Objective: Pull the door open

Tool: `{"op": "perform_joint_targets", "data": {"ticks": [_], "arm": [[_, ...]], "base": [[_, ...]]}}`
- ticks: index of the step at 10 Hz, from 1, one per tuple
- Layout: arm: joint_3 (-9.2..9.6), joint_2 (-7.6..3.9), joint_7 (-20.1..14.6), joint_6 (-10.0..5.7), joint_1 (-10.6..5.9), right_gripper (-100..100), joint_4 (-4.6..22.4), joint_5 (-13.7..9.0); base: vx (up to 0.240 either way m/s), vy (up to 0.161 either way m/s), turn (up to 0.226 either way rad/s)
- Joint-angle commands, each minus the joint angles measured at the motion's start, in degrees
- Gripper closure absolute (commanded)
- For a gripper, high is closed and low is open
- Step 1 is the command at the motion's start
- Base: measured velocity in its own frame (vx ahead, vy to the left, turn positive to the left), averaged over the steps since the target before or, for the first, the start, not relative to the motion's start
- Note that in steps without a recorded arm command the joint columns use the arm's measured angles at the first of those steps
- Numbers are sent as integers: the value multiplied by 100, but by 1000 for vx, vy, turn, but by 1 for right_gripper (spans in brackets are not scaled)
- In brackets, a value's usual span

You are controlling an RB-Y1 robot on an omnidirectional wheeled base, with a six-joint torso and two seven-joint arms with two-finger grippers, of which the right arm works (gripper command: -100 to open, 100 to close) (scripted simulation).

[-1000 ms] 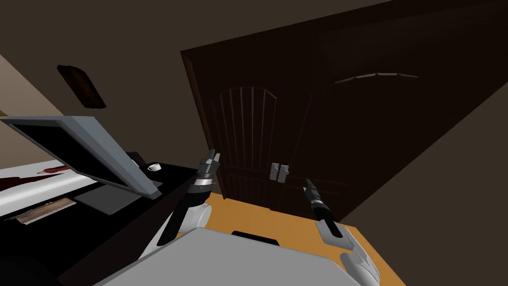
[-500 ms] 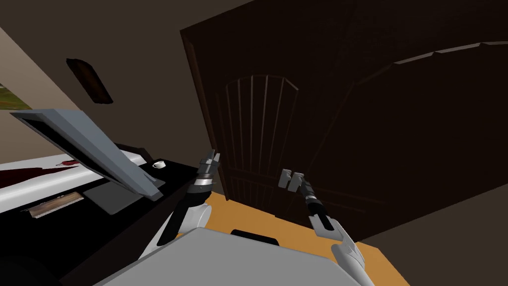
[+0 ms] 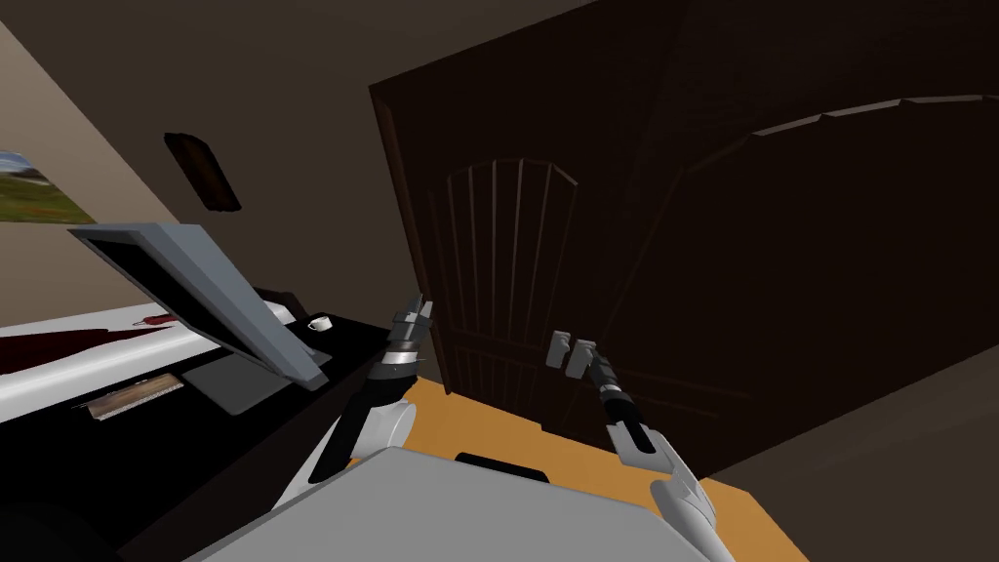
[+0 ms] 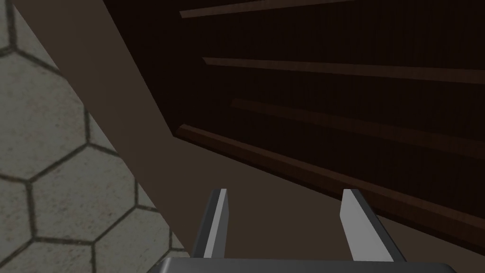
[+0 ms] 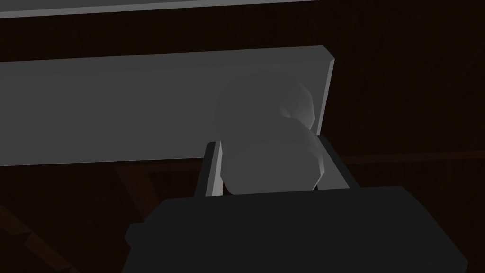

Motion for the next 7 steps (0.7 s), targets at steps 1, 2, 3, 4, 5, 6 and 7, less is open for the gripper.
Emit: {"op": "perform_joint_targets", "data": {"ticks": [1,2,3,4,5,6,7], "arm": [[-85,-90,-21,21,100,100,32,-14],[-101,-113,-29,25,124,100,38,-16],[-121,-155,-49,29,167,100,45,-19],[-39,-112,-86,-27,154,-100,-13,13],[21,-119,-140,-30,166,-100,-66,32],[90,-125,-200,-34,177,-100,-126,54],[161,-129,-259,-38,187,-100,-185,77]], "base": [[-142,-71,-93],[-181,-118,-132],[-187,-109,-97],[-217,-66,30],[-202,14,85],[-182,62,61],[-189,80,86]]}}
